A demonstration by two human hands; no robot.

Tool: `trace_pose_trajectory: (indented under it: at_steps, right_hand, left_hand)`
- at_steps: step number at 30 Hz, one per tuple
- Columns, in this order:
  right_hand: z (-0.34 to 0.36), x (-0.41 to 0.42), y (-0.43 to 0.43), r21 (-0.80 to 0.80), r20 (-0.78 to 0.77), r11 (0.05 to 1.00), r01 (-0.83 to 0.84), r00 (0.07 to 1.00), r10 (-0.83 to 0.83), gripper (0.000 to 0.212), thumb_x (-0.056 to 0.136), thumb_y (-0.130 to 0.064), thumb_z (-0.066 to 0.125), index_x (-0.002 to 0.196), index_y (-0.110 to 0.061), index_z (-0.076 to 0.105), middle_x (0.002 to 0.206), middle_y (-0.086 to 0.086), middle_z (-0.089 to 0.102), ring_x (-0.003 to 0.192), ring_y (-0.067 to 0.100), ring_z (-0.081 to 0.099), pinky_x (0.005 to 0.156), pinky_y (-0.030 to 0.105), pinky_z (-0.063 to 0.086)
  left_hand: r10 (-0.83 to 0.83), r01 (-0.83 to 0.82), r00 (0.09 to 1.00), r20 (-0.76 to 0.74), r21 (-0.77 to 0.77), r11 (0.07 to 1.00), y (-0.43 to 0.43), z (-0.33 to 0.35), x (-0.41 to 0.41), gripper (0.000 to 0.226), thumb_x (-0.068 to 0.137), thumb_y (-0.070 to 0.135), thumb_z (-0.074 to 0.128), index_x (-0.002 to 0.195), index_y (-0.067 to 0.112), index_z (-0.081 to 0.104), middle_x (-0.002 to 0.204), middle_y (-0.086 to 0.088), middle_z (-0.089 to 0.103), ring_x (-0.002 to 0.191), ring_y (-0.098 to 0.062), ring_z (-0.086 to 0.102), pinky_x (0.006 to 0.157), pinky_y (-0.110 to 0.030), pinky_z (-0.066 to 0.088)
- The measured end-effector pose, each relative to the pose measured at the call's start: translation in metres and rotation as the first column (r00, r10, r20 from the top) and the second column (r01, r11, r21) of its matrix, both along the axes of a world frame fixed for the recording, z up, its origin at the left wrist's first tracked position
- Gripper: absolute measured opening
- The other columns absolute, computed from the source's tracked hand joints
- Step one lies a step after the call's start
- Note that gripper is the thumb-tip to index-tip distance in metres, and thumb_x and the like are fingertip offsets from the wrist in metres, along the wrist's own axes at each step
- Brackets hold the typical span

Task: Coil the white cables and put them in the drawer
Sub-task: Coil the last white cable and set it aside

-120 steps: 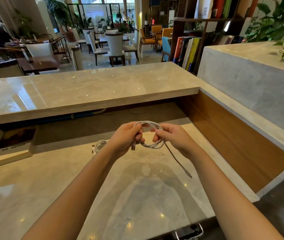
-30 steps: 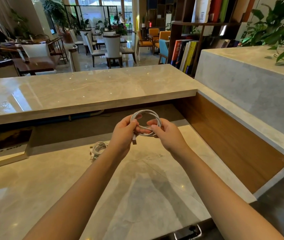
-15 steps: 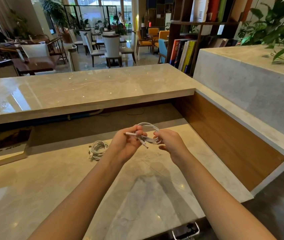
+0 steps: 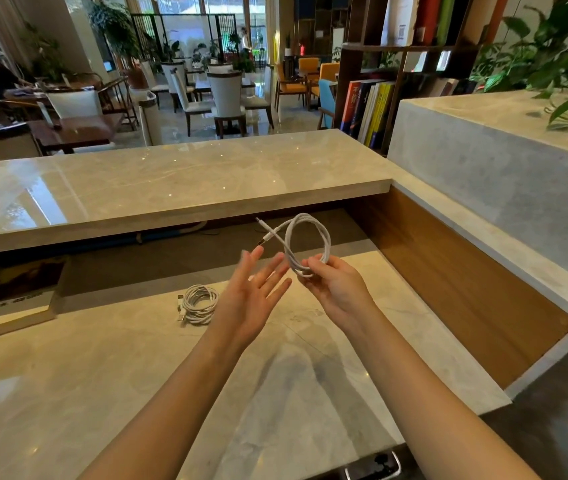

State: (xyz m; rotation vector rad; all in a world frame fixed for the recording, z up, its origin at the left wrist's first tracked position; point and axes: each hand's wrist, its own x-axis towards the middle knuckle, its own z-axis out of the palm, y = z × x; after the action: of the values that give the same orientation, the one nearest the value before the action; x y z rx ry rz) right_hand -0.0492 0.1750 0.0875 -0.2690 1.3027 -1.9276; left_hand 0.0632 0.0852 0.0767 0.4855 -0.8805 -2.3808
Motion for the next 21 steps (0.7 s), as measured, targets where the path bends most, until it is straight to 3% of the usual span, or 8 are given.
trace_pose_trajectory:
  at_steps: [3, 4, 10, 14, 15, 17, 19, 21]
  right_hand:
    - [-0.004, 0.004, -0.003, 0.117, -0.143, 0.993, 0.021, 0.990, -0.004, 0.019, 0.088, -0.009, 0.061, 0.106, -0.002, 0.059, 0.101, 0.017, 0.067, 0.092, 0.026, 0.068, 0.077, 0.029, 0.058]
    - [-0.005, 0.006, -0.003, 0.133, -0.175, 0.990, 0.037, 0.985, -0.013, 0.018, 0.087, -0.009, 0.062, 0.104, -0.003, 0.059, 0.100, 0.017, 0.067, 0.091, 0.026, 0.069, 0.075, 0.027, 0.058]
    - [-0.009, 0.015, -0.008, 0.160, -0.307, 0.985, 0.063, 0.952, -0.011, 0.011, 0.088, -0.014, 0.062, 0.097, -0.008, 0.058, 0.093, 0.008, 0.068, 0.083, 0.016, 0.069, 0.067, 0.019, 0.056]
    - [-0.010, 0.022, -0.008, 0.158, -0.385, 0.987, -0.030, 0.919, 0.089, 0.020, 0.093, -0.022, 0.054, 0.102, -0.005, 0.059, 0.090, 0.005, 0.071, 0.081, 0.015, 0.069, 0.066, 0.018, 0.056]
    - [-0.011, 0.023, -0.008, 0.164, -0.405, 0.986, -0.041, 0.908, 0.106, 0.022, 0.094, -0.023, 0.052, 0.103, -0.004, 0.059, 0.087, 0.003, 0.071, 0.079, 0.013, 0.069, 0.064, 0.018, 0.056]
    - [-0.012, 0.024, -0.006, 0.163, -0.425, 0.985, -0.054, 0.897, 0.120, 0.023, 0.095, -0.024, 0.050, 0.101, -0.004, 0.059, 0.083, 0.002, 0.071, 0.075, 0.011, 0.068, 0.064, 0.018, 0.055]
    - [-0.012, 0.024, -0.005, 0.159, -0.419, 0.985, -0.067, 0.899, 0.129, 0.022, 0.096, -0.024, 0.050, 0.100, -0.004, 0.060, 0.082, 0.002, 0.071, 0.075, 0.012, 0.069, 0.068, 0.021, 0.057]
    - [-0.012, 0.023, -0.003, 0.153, -0.399, 0.985, -0.083, 0.906, 0.139, 0.023, 0.096, -0.024, 0.050, 0.101, -0.003, 0.060, 0.081, 0.002, 0.071, 0.076, 0.014, 0.069, 0.072, 0.025, 0.058]
  left_hand:
    - [0.186, -0.046, 0.948, 0.260, -0.467, 0.883, 0.007, 0.001, -0.005, 0.051, 0.085, 0.034, 0.058, 0.132, 0.018, 0.047, 0.113, -0.005, 0.066, 0.106, -0.018, 0.063, 0.089, -0.034, 0.051]
    - [0.266, -0.064, 0.917, 0.297, -0.550, 0.833, 0.007, 0.002, -0.007, 0.045, 0.087, 0.032, 0.059, 0.130, 0.018, 0.050, 0.109, -0.004, 0.068, 0.103, -0.017, 0.065, 0.086, -0.032, 0.053]
    - [0.517, -0.138, 0.770, 0.373, -0.695, 0.706, 0.007, 0.000, -0.012, 0.048, 0.089, 0.035, 0.058, 0.130, 0.014, 0.047, 0.109, -0.009, 0.065, 0.093, -0.017, 0.066, 0.078, -0.037, 0.058]
    - [0.679, -0.113, 0.627, 0.382, -0.817, 0.565, -0.004, -0.002, -0.012, 0.072, 0.091, 0.036, 0.054, 0.149, 0.022, 0.014, 0.139, -0.006, 0.048, 0.118, -0.021, 0.054, 0.095, -0.043, 0.049]
    - [0.722, -0.095, 0.593, 0.357, -0.859, 0.503, -0.006, -0.001, -0.010, 0.072, 0.092, 0.033, 0.054, 0.149, 0.023, 0.012, 0.144, -0.006, 0.043, 0.125, -0.022, 0.048, 0.099, -0.044, 0.046]
    - [0.778, -0.055, 0.536, 0.327, -0.906, 0.419, -0.011, -0.002, -0.005, 0.058, 0.093, 0.026, 0.053, 0.146, 0.021, 0.028, 0.143, -0.005, 0.045, 0.129, -0.021, 0.043, 0.101, -0.040, 0.043]
    - [0.729, -0.078, 0.546, 0.413, -0.841, 0.535, -0.016, -0.002, 0.000, 0.036, 0.093, 0.027, 0.053, 0.127, 0.016, 0.055, 0.123, -0.004, 0.061, 0.117, -0.020, 0.055, 0.090, -0.033, 0.048]
    - [0.607, -0.133, 0.620, 0.496, -0.697, 0.705, -0.018, -0.003, 0.004, 0.029, 0.090, 0.032, 0.058, 0.111, 0.013, 0.063, 0.099, -0.002, 0.069, 0.096, -0.018, 0.064, 0.075, -0.027, 0.050]
